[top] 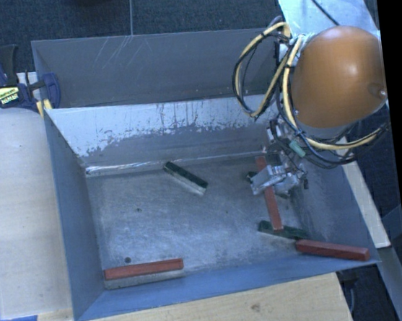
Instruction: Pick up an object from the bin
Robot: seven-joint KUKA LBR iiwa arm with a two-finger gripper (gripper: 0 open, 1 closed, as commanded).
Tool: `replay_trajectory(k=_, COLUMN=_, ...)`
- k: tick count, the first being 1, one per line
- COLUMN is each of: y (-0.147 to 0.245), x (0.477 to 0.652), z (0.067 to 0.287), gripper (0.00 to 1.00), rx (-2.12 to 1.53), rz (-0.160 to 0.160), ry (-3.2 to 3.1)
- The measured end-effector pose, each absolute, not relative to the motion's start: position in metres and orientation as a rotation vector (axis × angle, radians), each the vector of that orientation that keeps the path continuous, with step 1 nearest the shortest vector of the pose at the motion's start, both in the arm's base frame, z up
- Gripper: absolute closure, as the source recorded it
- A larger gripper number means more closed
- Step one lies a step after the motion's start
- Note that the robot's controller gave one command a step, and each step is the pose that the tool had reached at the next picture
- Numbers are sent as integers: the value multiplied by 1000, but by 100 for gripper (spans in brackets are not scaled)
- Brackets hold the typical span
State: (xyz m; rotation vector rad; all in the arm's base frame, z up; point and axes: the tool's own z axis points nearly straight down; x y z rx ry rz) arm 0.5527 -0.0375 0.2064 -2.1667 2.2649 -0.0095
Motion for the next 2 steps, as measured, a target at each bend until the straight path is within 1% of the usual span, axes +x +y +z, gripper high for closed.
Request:
replay_trajectory(k=1, y=11, x=527, z=140, gripper=100, rx=-2511, rz=8, ry=1888)
replay_trajectory(k=2, y=13, x=524, z=229, gripper=100, rx=-2498, rz=-9, ry=1895)
